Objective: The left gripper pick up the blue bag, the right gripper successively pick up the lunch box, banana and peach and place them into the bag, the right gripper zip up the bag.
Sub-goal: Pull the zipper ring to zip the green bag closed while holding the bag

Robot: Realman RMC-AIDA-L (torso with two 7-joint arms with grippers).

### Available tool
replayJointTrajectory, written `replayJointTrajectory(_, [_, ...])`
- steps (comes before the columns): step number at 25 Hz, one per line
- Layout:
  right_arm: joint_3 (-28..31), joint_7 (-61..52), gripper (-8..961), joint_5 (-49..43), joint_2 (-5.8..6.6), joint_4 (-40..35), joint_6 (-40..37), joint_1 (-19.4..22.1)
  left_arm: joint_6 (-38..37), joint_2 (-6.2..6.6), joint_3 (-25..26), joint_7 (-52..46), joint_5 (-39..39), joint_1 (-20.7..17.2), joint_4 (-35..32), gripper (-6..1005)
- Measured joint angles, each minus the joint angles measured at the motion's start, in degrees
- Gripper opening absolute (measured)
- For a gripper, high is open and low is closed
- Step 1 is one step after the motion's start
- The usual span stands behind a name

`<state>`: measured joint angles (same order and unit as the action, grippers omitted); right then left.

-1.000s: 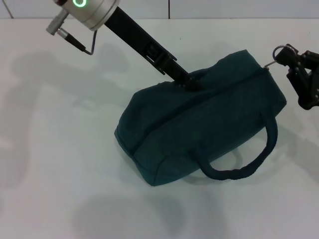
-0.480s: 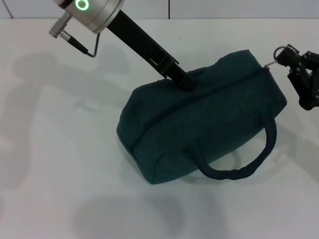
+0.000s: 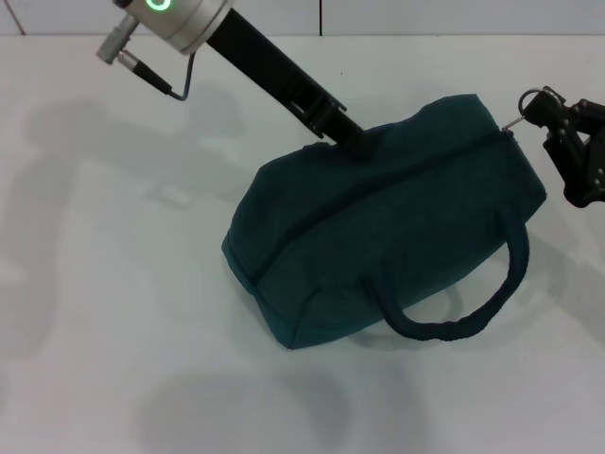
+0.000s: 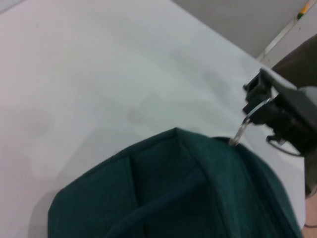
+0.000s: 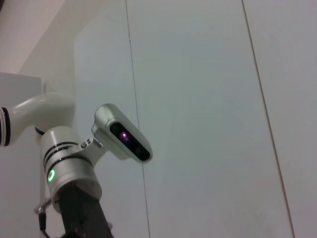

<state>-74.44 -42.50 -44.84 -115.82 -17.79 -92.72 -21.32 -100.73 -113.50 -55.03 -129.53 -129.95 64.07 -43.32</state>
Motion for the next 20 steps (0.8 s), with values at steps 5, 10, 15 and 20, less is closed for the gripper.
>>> replayJointTrajectory(5, [0.0, 0.1, 29, 0.0, -0.02, 0.7, 0.1, 0.1, 0.0, 0.89, 0.1, 0.0, 4.1, 0.1, -0.1, 43])
replayJointTrajectory(10, [1.0, 0.2, 30, 0.2, 0.0, 0.7, 0.2, 0.4, 0.0, 1.62, 0.1, 0.0, 5.8, -0.2, -0.1, 39])
replayJointTrajectory(15, [2.2, 0.2, 30, 0.5, 0.16, 0.8, 0.6, 0.9, -0.1, 1.75, 0.1, 0.0, 5.9, -0.5, -0.1, 38])
replayJointTrajectory(20, [2.4, 0.1, 30, 0.6, 0.25, 0.8, 4.4, 1.0, -0.2, 2.12, 0.1, 0.0, 5.9, -1.1, -0.1, 35])
